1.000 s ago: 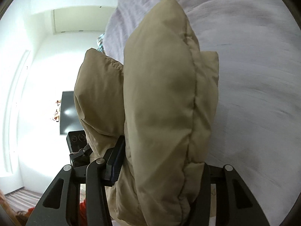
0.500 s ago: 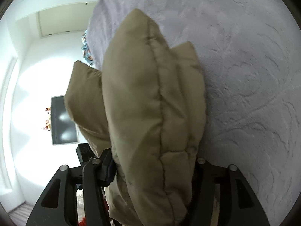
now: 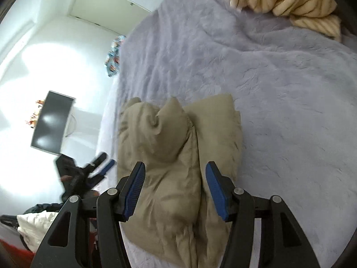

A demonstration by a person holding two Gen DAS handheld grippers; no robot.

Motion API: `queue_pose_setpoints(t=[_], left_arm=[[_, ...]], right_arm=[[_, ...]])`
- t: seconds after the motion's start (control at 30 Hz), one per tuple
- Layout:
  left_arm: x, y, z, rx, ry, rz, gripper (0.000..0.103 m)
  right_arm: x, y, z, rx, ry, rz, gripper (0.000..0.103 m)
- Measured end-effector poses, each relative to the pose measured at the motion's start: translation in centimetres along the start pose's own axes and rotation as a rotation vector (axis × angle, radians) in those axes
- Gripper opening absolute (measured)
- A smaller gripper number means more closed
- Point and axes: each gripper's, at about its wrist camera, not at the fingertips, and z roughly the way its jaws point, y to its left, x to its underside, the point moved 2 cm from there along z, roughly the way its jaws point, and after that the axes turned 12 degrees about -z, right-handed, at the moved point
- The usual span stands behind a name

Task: Fold large clothes
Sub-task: 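Lift the folded jacket with both tools and fold it in half lengthwise, then lay the folded jacket bundle down and press it flat with both tools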

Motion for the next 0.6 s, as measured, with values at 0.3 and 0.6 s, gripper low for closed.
queue_pose_setpoints(t=[0.3, 0.6], left_arm=[[-0.3, -4.7, 6.0, -0.185, -0.044, 0.105, 0.092], [3.3, -7.8, 10.7, -0.338, -0.022, 0.302, 0.095]], right_arm=[[-0.2, -3.1, 4.6, 0.035, 0.026, 0.12, 0.007], [2.4, -7.6, 6.1, 0.151, 0.028, 0.12, 0.003]])
